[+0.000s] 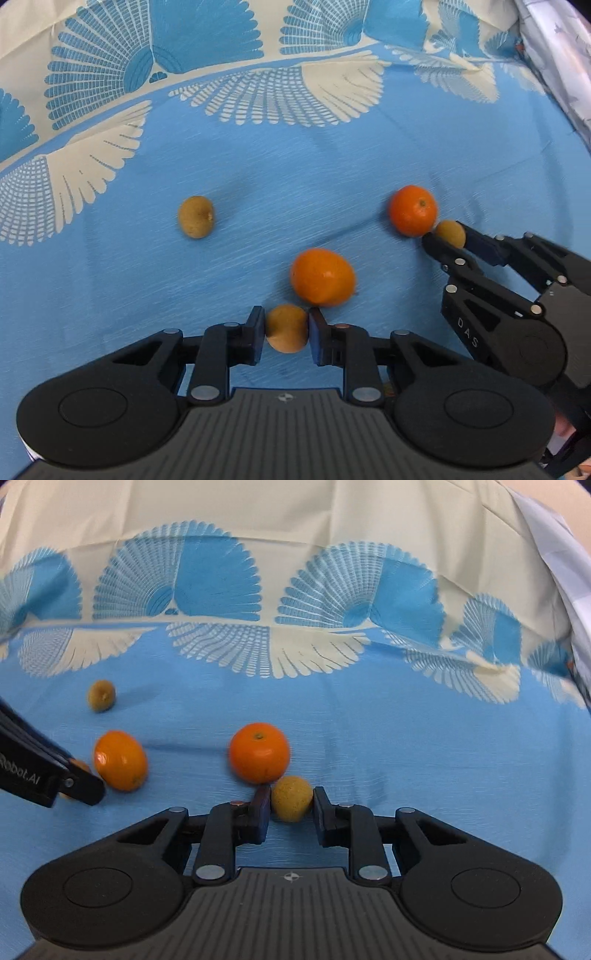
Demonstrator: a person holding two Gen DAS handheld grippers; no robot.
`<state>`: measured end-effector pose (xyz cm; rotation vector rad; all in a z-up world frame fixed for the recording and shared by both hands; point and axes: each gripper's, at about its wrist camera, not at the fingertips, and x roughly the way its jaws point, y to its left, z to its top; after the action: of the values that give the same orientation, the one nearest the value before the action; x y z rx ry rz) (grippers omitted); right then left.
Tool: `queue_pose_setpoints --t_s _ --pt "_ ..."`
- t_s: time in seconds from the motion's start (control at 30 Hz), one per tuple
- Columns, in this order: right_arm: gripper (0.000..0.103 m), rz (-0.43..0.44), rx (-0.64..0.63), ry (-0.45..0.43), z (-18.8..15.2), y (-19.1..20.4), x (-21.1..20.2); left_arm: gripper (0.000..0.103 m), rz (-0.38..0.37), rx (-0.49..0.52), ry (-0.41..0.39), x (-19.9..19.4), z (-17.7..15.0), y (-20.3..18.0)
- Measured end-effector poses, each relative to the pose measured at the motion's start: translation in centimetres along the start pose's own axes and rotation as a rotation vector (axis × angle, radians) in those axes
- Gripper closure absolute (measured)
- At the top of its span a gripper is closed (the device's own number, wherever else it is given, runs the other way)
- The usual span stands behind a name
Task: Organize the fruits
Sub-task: 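Grasp a brown longan with the left tool while the right tool grasps another longan, then carry the longan with the left tool while the right tool carries its longan over the plate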
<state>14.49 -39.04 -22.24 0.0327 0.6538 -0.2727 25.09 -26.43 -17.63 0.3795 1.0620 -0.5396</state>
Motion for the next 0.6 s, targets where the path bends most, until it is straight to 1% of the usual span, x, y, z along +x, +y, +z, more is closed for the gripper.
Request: queue_pose_setpoints --t_s 0.07,0.13,0.23,0.37,0.5,0.6 --pt "0.078 0.002 0.037 -0.012 0.1 -0.5 -0.3 0.076 0.000 -0.008 -0.014 -0.6 -0.4 0.2" --pt "0.078 -0.026 0.051 -0.035 0.2 -0.9 -0.9 0.076 -0.004 -0.023 -0.015 -1.4 -0.7 0.5" --pt "0.078 -0.037 0.080 -0.058 0.3 -1.5 -2.0 0.076 0.000 -0.039 -0.025 -3.1 -1.3 0.9" --pt "0.078 -0.048 0.086 -0.063 0.6 -1.7 -4.2 0.076 0.004 -0.075 -0.034 -6.7 -3.1 0.7" --pt "0.078 -0.011 0.085 -0.090 0.5 -1.2 -8.8 0.076 0.018 -0.105 -0.026 -11.0 -5.9 0.3" --pt "0.078 0.056 0.092 -0.080 -0.2 -0.5 -13.1 0.076 0.026 -0.137 -0.020 -14.5 -8.6 0.4"
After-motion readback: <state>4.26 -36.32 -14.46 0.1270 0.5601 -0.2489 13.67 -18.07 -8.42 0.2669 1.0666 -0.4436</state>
